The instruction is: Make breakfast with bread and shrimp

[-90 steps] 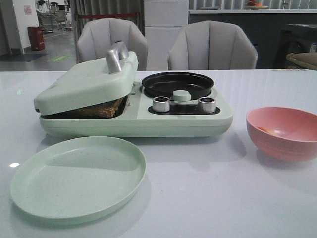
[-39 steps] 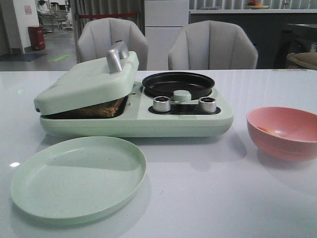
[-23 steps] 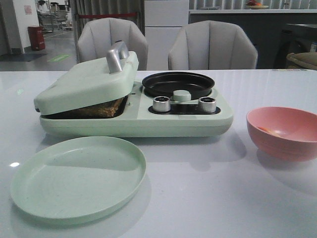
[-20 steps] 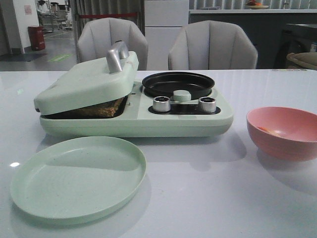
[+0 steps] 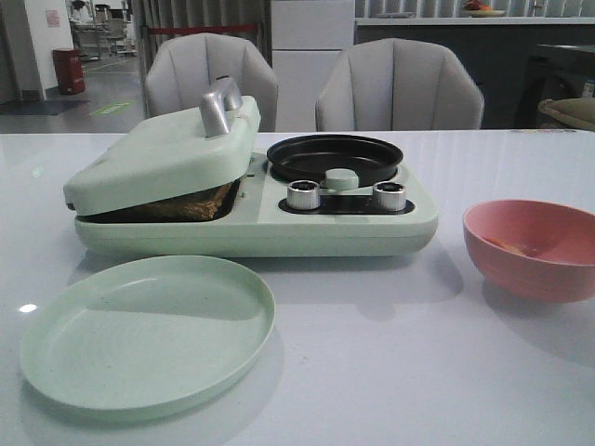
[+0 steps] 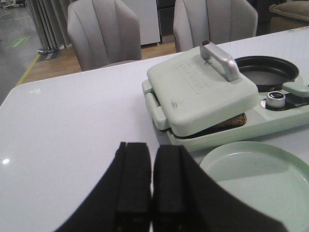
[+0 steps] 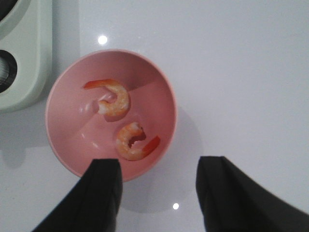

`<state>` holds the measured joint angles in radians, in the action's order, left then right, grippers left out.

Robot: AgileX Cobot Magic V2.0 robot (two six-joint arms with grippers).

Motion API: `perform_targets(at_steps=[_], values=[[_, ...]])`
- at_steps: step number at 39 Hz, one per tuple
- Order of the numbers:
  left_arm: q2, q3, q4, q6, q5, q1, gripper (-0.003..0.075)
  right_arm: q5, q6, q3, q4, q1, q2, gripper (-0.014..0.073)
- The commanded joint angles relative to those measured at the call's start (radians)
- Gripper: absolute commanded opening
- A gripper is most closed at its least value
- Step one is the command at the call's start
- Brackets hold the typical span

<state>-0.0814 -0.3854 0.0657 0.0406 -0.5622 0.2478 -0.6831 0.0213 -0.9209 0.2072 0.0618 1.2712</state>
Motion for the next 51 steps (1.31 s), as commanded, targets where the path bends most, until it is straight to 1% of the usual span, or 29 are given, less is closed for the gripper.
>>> perform_targets(at_steps=[1,7,13,21,31,36,38,40,44,46,47,51], values=[[-0.012,-0.025,-0.010,-0.013,0.077,0.008,0.0113,0.052,0.131,-0.061,0.107,0.027,0.055,0.0456],[-0.012,-0.025,-0.010,-0.013,0.077,0.008,0.0113,0.027,0.156,-0.131,0.108,0.025,0.186,0.0461],[-0.012,-0.025,-0.010,-0.013,0.077,0.008,0.0113,0.017,0.159,-0.191,0.090,0.025,0.278,0.0461],[-0.012,-0.025,-0.010,-0.013,0.077,0.008,0.0113,0.008,0.159,-0.260,0.082,0.026,0.373,0.0504],[-0.012,-0.025,-0.010,-0.013,0.077,0.008,0.0113,0.042,0.159,-0.265,0.072,0.026,0.454,0.0503],[-0.012,-0.025,-0.010,-0.013,0.077,0.008,0.0113,0.043,0.159,-0.265,0.070,0.026,0.484,0.0484],[-0.012,-0.025,-0.010,-0.013,0.077,0.008,0.0114,0.045,0.159,-0.265,0.070,0.026,0.490,0.0454],[-0.012,-0.025,-0.010,-0.013,0.077,0.008,0.0114,0.047,0.159,-0.265,0.070,0.026,0.497,0.0393],[-0.012,-0.025,-0.010,-0.013,0.077,0.008,0.0114,0.057,0.159,-0.265,0.059,0.026,0.511,0.0220],[-0.012,-0.025,-0.010,-0.013,0.077,0.008,0.0114,0.058,0.159,-0.265,0.058,0.026,0.519,0.0156],[-0.012,-0.025,-0.010,-0.013,0.077,0.008,0.0113,0.058,0.159,-0.265,0.057,0.026,0.521,0.0134],[-0.012,-0.025,-0.010,-0.013,0.077,0.008,0.0114,0.073,0.159,-0.265,0.057,0.026,0.520,0.0143]])
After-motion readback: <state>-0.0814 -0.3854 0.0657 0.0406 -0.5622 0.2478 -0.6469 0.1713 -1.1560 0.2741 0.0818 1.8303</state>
